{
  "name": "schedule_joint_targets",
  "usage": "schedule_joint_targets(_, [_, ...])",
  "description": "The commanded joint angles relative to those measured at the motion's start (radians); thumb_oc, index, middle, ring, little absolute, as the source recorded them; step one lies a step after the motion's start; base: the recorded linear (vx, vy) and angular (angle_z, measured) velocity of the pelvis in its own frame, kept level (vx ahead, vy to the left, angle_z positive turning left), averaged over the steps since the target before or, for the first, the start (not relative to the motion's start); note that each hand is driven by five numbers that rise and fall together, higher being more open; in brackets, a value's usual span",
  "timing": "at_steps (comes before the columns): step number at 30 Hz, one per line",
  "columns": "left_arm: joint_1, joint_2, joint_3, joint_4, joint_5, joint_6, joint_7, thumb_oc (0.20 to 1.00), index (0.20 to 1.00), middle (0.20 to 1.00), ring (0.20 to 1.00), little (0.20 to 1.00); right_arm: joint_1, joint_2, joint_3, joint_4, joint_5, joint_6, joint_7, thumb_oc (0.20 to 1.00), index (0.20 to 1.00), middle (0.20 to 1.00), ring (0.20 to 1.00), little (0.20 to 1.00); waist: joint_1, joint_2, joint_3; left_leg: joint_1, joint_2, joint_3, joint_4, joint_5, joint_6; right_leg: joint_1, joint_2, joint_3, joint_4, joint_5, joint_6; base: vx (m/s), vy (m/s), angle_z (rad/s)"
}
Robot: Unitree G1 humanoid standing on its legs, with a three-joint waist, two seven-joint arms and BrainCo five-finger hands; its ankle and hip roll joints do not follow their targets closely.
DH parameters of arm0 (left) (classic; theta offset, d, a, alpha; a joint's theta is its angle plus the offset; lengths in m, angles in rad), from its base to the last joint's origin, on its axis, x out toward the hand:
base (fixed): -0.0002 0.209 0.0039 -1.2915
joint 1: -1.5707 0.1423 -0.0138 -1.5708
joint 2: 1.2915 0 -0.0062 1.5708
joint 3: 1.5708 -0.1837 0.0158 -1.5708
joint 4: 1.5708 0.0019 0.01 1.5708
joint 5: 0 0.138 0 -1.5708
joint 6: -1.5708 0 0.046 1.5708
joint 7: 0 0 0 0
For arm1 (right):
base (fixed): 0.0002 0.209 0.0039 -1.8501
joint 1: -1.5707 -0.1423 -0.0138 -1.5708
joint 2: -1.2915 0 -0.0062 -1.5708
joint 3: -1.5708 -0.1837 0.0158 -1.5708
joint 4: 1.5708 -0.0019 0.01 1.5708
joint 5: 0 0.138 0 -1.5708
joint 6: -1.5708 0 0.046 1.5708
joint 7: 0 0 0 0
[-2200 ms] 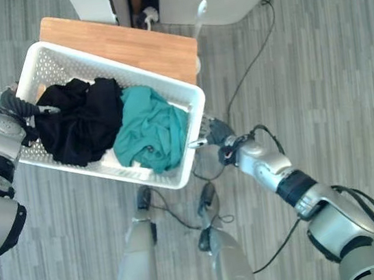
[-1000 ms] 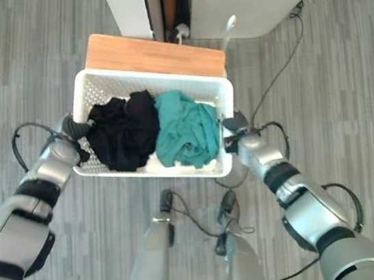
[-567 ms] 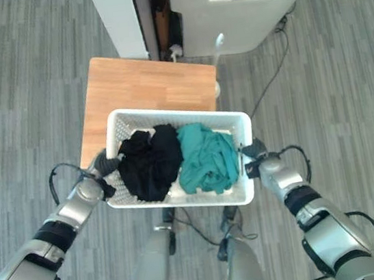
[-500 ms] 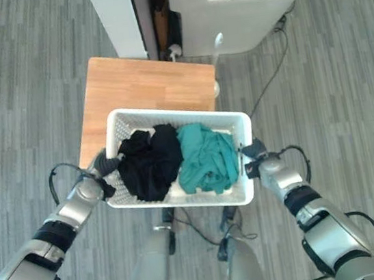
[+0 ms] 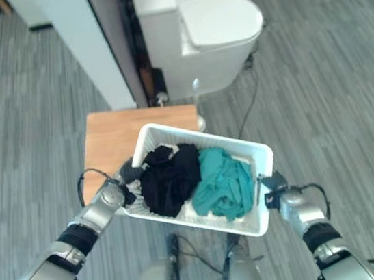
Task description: Grab the laundry basket,head to the washer,open it,put in the laundry and shut it.
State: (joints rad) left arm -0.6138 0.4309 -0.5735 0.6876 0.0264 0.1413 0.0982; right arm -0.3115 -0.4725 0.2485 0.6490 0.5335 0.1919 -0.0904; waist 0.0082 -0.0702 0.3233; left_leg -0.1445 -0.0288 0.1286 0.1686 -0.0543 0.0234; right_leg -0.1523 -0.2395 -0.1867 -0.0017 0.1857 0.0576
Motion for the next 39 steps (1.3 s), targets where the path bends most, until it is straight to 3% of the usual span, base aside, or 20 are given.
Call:
schedule_joint_targets(1, [-0.048, -0.118, -0.028, -0.025, 0.04, -0.106, -0.021, 0.2, 0.2, 0.2, 0.2, 0.2, 0.006, -0.018, -0.002, -0.113, 0.006, -0.094, 0.126, 0.2, 0.2, 0.2, 0.2, 0.2, -0.014, 0.071, -0.056, 0.117, -0.011, 0.09, -0.091, -0.054, 0.026, 0.024, -0.052, -0.011, 0.115, 0.015, 0.141, -0.06, 0.019, -1.08])
schedule_joint_targets(5, [-0.036, -0.096, -0.016, -0.025, 0.054, -0.108, -0.027, 0.2, 0.2, 0.2, 0.2, 0.2, 0.127, -0.017, -0.057, -0.163, 0.007, -0.108, 0.144, 0.2, 0.2, 0.2, 0.2, 0.2, -0.027, 0.083, -0.083, 0.156, 0.024, 0.164, -0.093, -0.082, 0.037, 0.046, -0.05, -0.11, 0.246, -0.114, 0.124, -0.06, -0.015, -0.84])
schedule_joint_targets(7, [-0.026, -0.09, -0.014, -0.03, 0.053, -0.109, -0.029, 0.2, 0.2, 0.2, 0.2, 0.2, 0.159, -0.016, -0.071, -0.175, 0.009, -0.108, 0.151, 0.2, 0.2, 0.2, 0.2, 0.2, -0.027, 0.081, -0.095, 0.161, 0.027, 0.185, -0.092, -0.083, 0.041, 0.057, -0.047, -0.124, 0.28, -0.136, 0.118, -0.03, -0.021, -0.93])
schedule_joint_targets(9, [0.025, -0.061, 0.018, -0.057, 0.033, -0.122, -0.038, 0.2, 0.2, 0.2, 0.2, 0.2, 0.241, -0.011, -0.106, -0.185, 0.009, -0.112, 0.173, 0.2, 0.2, 0.2, 0.2, 0.2, -0.022, 0.073, -0.141, 0.165, 0.032, 0.258, -0.101, -0.077, 0.049, 0.124, -0.025, -0.167, 0.319, -0.196, 0.106, -0.11, -0.095, -0.85])
schedule_joint_targets(15, [0.187, -0.031, 0.083, -0.162, -0.019, -0.149, -0.088, 0.2, 0.2, 0.2, 0.2, 0.2, 0.35, 0.012, -0.109, -0.151, -0.012, -0.098, 0.224, 0.2, 0.2, 0.2, 0.2, 0.2, 0.032, 0.05, -0.185, 0.138, 0.058, 0.38, -0.128, -0.033, 0.022, 0.207, 0.024, -0.216, 0.175, -0.235, 0.093, -0.14, -0.171, -1.2])
schedule_joint_targets(19, [0.263, -0.018, 0.113, -0.205, -0.01, -0.163, -0.114, 0.2, 0.2, 0.2, 0.2, 0.2, 0.417, 0.023, -0.1, -0.174, 0.006, -0.097, 0.26, 0.2, 0.2, 0.2, 0.2, 0.2, 0.017, 0.037, -0.182, 0.107, 0.12, 0.412, -0.138, 0.023, -0.027, 0.204, 0.104, -0.138, 0.051, -0.249, 0.068, -0.13, -0.305, -0.82])
schedule_joint_targets(20, [0.265, -0.018, 0.114, -0.206, -0.009, -0.163, -0.114, 0.2, 0.2, 0.2, 0.2, 0.2, 0.418, 0.022, -0.099, -0.175, 0.007, -0.097, 0.259, 0.2, 0.2, 0.2, 0.2, 0.2, 0.018, 0.037, -0.183, 0.107, 0.122, 0.413, -0.137, 0.023, -0.029, 0.205, 0.105, -0.137, 0.048, -0.248, 0.067, -0.09, -0.261, -0.63])
schedule_joint_targets(22, [0.27, -0.017, 0.107, -0.216, -0.007, -0.166, -0.123, 0.2, 0.2, 0.2, 0.2, 0.2, 0.427, 0.012, -0.1, -0.185, 0.023, -0.104, 0.262, 0.2, 0.2, 0.2, 0.2, 0.2, 0.021, 0.026, -0.163, 0.081, 0.146, 0.367, -0.098, 0.036, -0.053, 0.203, 0.125, -0.11, 0.046, -0.256, 0.049, -0.07, -0.226, -0.59])
schedule_joint_targets(23, [0.263, -0.022, 0.104, -0.213, -0.006, -0.169, -0.119, 0.2, 0.2, 0.2, 0.2, 0.2, 0.421, 0.009, -0.102, -0.19, 0.037, -0.108, 0.259, 0.2, 0.2, 0.2, 0.2, 0.2, 0.03, 0.02, -0.149, 0.061, 0.146, 0.306, -0.06, 0.029, -0.061, 0.198, 0.13, -0.096, 0.052, -0.257, 0.041, -0.09, -0.263, -0.48])
schedule_joint_targets(24, [0.259, -0.025, 0.105, -0.209, -0.005, -0.172, -0.11, 0.2, 0.2, 0.2, 0.2, 0.2, 0.402, 0.002, -0.099, -0.188, 0.051, -0.113, 0.257, 0.2, 0.2, 0.2, 0.2, 0.2, 0.056, 0.017, -0.128, 0.045, 0.117, 0.16, -0.013, 0.015, -0.062, 0.192, 0.147, -0.069, 0.06, -0.258, 0.032, -0.13, -0.228, -0.43])
schedule_joint_targets(26, [0.274, -0.024, 0.111, -0.218, 0.004, -0.171, -0.108, 0.2, 0.2, 0.2, 0.2, 0.2, 0.381, -0.001, -0.094, -0.184, 0.056, -0.112, 0.258, 0.2, 0.2, 0.2, 0.2, 0.2, 0.095, 0.011, -0.116, 0.016, 0.036, -0.066, -0.008, 0.003, -0.053, 0.178, 0.167, -0.019, 0.045, -0.237, 0.017, -0.09, -0.155, -0.83])
schedule_joint_targets(27, [0.274, -0.024, 0.111, -0.218, 0.004, -0.171, -0.108, 0.2, 0.2, 0.2, 0.2, 0.2, 0.381, -0.001, -0.094, -0.184, 0.056, -0.112, 0.258, 0.2, 0.2, 0.2, 0.2, 0.2, 0.094, 0.011, -0.117, 0.015, 0.035, -0.066, -0.008, 0.003, -0.053, 0.178, 0.167, -0.019, 0.045, -0.237, 0.017, 0.06, -0.099, -1.17])
schedule_joint_targets(28, [0.286, -0.03, 0.11, -0.234, 0.008, -0.166, -0.112, 0.2, 0.2, 0.2, 0.2, 0.2, 0.368, 0.004, -0.093, -0.165, 0.055, -0.111, 0.254, 0.2, 0.2, 0.2, 0.2, 0.2, 0.091, 0.02, -0.13, 0.054, 0.018, -0.107, -0.07, 0.001, -0.029, 0.19, 0.193, 0.024, 0.027, -0.224, 0.015, 0.06, -0.052, -1.18])
schedule_joint_targets(31, [0.294, -0.029, 0.119, -0.23, 0.01, -0.167, -0.103, 0.2, 0.2, 0.2, 0.2, 0.2, 0.352, 0.01, -0.091, -0.163, 0.065, -0.116, 0.244, 0.2, 0.2, 0.2, 0.2, 0.2, 0.086, 0.016, -0.141, 0.075, 0.006, -0.115, -0.091, 0.001, -0.021, 0.185, 0.202, 0.053, 0.028, -0.219, 0.014, 0.05, 0.001, -0.54])
schedule_joint_targets(39, [0.268, -0.027, 0.102, -0.222, 0.055, -0.161, -0.103, 0.2, 0.2, 0.2, 0.2, 0.2, 0.358, 0.007, -0.126, -0.196, 0.086, -0.13, 0.237, 0.2, 0.2, 0.2, 0.2, 0.2, 0.038, 0.023, -0.153, 0.135, 0.004, -0.08, -0.138, 0.011, -0.014, 0.204, 0.209, 0.07, 0.023, -0.227, 0.009, 0.05, 0.014, -0.2])
